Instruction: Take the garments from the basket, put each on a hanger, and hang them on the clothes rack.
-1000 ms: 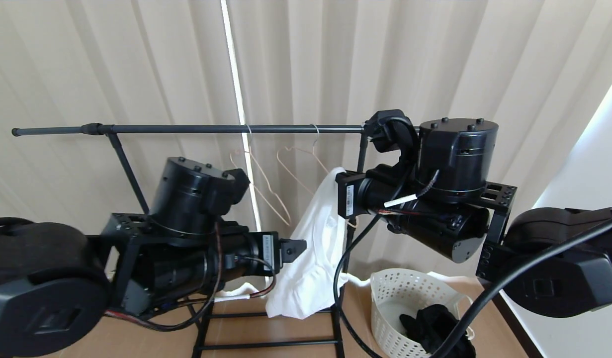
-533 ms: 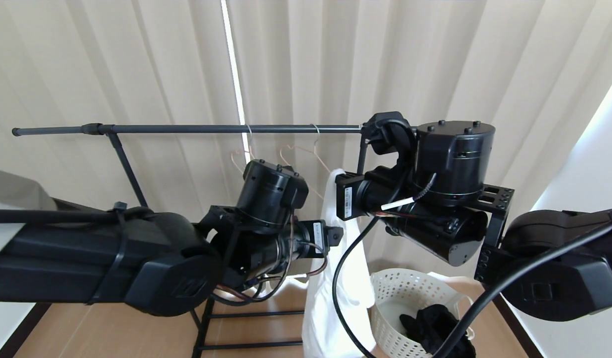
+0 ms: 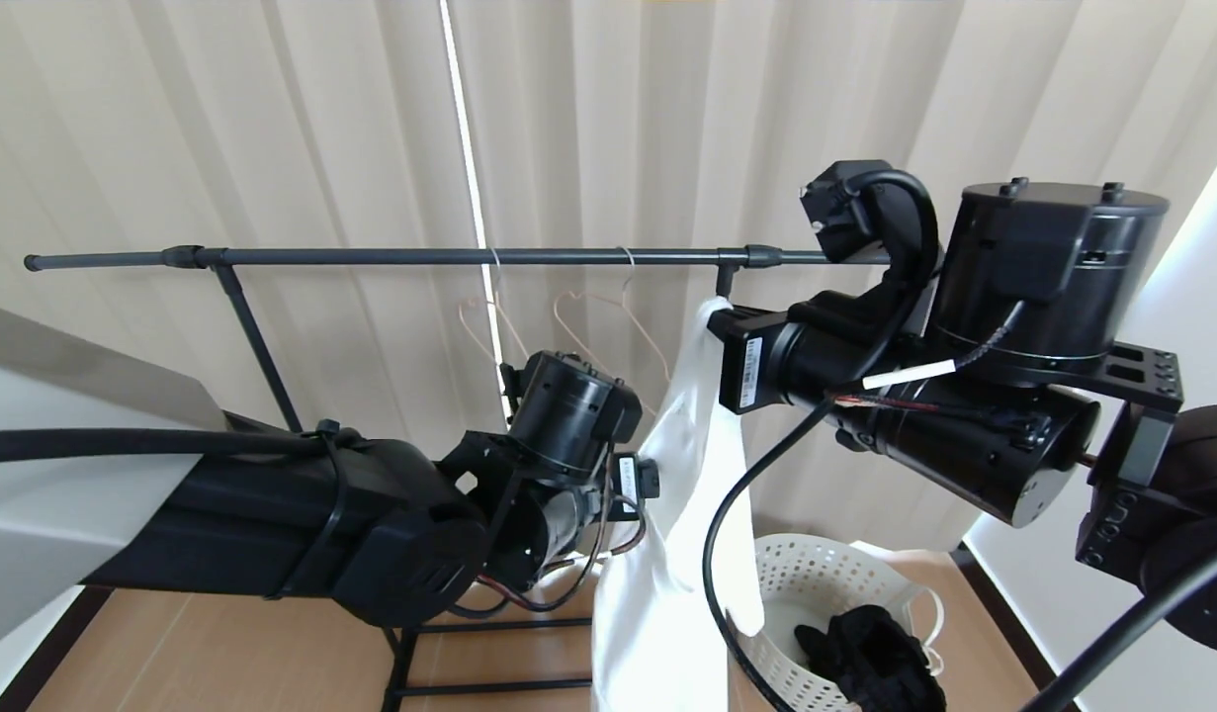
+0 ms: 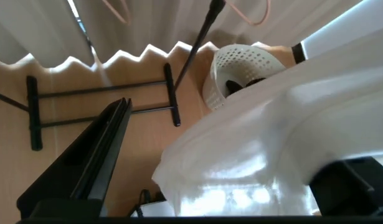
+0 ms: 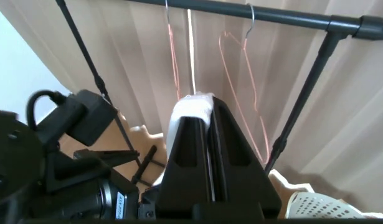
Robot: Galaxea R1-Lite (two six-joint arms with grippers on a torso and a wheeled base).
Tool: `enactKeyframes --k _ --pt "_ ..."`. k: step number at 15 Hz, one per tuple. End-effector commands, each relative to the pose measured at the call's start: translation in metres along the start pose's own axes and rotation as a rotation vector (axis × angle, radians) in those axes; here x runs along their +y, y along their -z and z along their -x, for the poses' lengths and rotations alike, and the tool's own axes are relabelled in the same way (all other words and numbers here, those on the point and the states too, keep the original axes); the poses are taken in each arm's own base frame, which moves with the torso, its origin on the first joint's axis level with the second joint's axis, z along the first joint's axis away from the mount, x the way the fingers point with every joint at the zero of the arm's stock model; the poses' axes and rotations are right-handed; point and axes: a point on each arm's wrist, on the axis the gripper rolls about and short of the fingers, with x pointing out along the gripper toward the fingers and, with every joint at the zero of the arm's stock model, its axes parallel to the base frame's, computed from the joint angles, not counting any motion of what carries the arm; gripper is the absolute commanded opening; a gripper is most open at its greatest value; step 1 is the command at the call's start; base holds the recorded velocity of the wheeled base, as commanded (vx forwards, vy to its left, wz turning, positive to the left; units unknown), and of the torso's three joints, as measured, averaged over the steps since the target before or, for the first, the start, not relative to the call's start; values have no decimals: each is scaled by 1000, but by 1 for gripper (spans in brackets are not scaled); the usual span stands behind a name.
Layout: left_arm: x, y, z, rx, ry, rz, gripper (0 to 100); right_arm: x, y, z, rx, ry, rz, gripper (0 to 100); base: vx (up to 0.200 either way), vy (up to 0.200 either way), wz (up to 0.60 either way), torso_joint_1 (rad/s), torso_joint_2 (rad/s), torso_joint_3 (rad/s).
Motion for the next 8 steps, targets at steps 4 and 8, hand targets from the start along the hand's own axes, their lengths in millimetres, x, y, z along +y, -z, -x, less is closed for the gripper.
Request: enactKeyframes --k 4,8 --pt "14 6 -6 29 -45 -1 100 -5 -12 10 -38 7 -9 0 0 0 0 0 0 0" --pt "23 0 -6 9 -83 16 0 -17 -14 7 -47 43 5 0 0 0 0 0 0 0"
